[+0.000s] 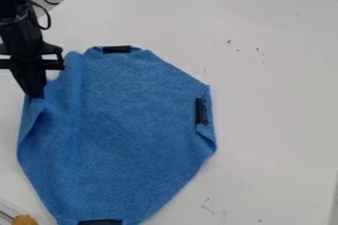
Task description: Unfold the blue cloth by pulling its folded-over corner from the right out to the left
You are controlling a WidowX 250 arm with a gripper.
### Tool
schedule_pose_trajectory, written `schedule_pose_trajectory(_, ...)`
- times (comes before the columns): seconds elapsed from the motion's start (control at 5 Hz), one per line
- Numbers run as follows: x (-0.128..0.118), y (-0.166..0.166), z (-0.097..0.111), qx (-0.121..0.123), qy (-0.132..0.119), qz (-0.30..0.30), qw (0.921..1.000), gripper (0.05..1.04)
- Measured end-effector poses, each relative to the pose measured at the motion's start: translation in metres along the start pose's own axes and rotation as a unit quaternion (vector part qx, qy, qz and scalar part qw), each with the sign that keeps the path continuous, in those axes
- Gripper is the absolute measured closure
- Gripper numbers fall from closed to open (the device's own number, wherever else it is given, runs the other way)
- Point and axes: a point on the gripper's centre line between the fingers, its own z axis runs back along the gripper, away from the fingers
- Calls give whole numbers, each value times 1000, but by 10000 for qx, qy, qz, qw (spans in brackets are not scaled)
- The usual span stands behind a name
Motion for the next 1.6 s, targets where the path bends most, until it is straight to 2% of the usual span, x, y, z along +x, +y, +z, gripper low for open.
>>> schedule_pose_trajectory(0.2, 4, 22, -22, -183, 153, 96, 9997, 1030)
schedule_pose_trajectory(0.4, 12, 40, -36, -235, 207, 89, 9995, 1030)
schedule_pose_trajectory(0.6, 16, 47, -37, -134, 275, 30, 9995, 1008)
schedule_pose_trajectory(0.8, 14, 53, -35, 21, 387, -10, 9992, 858)
schedule_pose_trajectory(1.0, 11, 60, -34, 160, 481, 48, 9987, 600)
schedule_pose_trajectory(1.2, 5, 75, -29, 301, 469, 192, 9983, 294)
schedule_pose_trajectory(1.4, -1, 90, -27, 414, 504, 241, 9976, 87)
schedule_pose_trajectory(1.6, -5, 113, -20, 580, 472, 339, 9966, 81)
